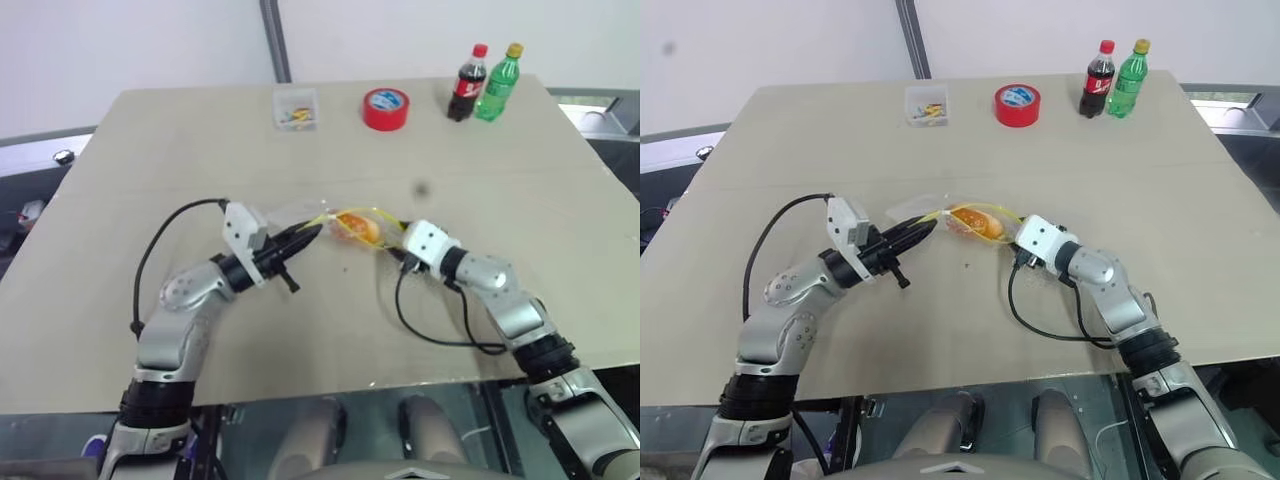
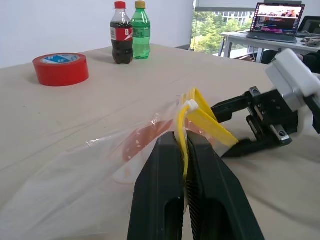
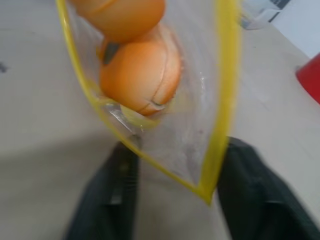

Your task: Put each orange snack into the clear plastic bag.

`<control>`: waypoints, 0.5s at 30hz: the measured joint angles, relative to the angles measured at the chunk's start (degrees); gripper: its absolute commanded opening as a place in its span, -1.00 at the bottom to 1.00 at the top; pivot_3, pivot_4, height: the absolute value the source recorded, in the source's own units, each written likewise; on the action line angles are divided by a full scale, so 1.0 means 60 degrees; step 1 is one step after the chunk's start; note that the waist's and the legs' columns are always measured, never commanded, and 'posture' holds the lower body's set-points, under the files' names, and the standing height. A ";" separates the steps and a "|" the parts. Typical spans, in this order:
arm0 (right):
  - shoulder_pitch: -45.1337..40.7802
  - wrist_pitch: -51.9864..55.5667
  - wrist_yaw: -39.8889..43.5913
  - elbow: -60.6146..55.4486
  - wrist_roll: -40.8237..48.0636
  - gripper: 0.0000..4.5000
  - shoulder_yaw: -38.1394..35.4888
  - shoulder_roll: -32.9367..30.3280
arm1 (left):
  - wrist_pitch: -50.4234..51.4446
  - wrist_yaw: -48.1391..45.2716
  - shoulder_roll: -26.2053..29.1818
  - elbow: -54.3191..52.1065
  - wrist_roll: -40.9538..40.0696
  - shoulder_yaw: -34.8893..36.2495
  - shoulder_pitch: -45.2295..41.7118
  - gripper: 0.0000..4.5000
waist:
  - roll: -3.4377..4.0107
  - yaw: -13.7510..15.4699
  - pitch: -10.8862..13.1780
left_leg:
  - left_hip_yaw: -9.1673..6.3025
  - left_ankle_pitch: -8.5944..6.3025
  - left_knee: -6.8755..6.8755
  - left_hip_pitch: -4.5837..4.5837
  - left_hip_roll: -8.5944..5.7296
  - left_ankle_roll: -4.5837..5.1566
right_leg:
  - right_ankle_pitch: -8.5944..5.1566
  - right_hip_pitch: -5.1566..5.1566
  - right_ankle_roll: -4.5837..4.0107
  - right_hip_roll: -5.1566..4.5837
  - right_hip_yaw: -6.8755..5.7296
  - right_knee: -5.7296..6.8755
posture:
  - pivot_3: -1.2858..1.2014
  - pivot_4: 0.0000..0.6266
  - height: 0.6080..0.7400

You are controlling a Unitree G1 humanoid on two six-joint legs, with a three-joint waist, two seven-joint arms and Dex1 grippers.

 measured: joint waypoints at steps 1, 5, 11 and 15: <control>-0.0002 -0.0009 0.0041 0.0054 0.0084 -0.97 -0.0075 0.0000 | 0.0011 0.0019 0.0000 -0.0046 0.0000 0.0010 0.0022 -1.00 | 0.0000 0.0000 0.0000 | -0.0001 0.0000 0.0000 0.0000 0.0001 0.0000 | 0.0000 0.0000 0.0000 0.0001 -0.0001 0.0002 | 0.03 -0.52 0.60; -0.0057 0.0001 0.0060 0.0161 0.0198 -0.97 -0.0302 0.0010 | 0.0039 0.0098 -0.0002 -0.0170 -0.0010 0.0015 0.0019 -1.00 | 0.0001 -0.0015 0.0001 | 0.0004 0.0000 0.0000 0.0001 0.0001 0.0000 | 0.0000 -0.0001 0.0000 0.0001 0.0004 0.0004 | 0.03 -0.52 0.60; -0.1823 -0.0019 -0.0347 0.0840 0.0122 -0.97 -0.0914 -0.0287 | -0.0089 0.0317 -0.0080 0.1058 0.0338 -0.0011 -0.1875 -1.00 | -0.0001 0.0021 0.0004 | -0.0006 0.0004 0.0006 0.0002 -0.0001 -0.0006 | 0.0014 0.0003 -0.0009 0.0004 -0.0010 0.0011 | 0.03 -0.52 0.60; -0.3432 -0.0375 -0.0796 0.1858 -0.0207 -0.97 -0.1070 -0.0698 | -0.0726 0.0359 -0.0285 0.2949 0.0816 -0.0153 -0.3930 -1.00 | -0.0006 0.0008 0.0007 | -0.0005 0.0005 0.0009 -0.0016 -0.0004 -0.0006 | 0.0016 -0.0004 -0.0005 0.0003 -0.0011 -0.0001 | 0.03 -0.52 0.60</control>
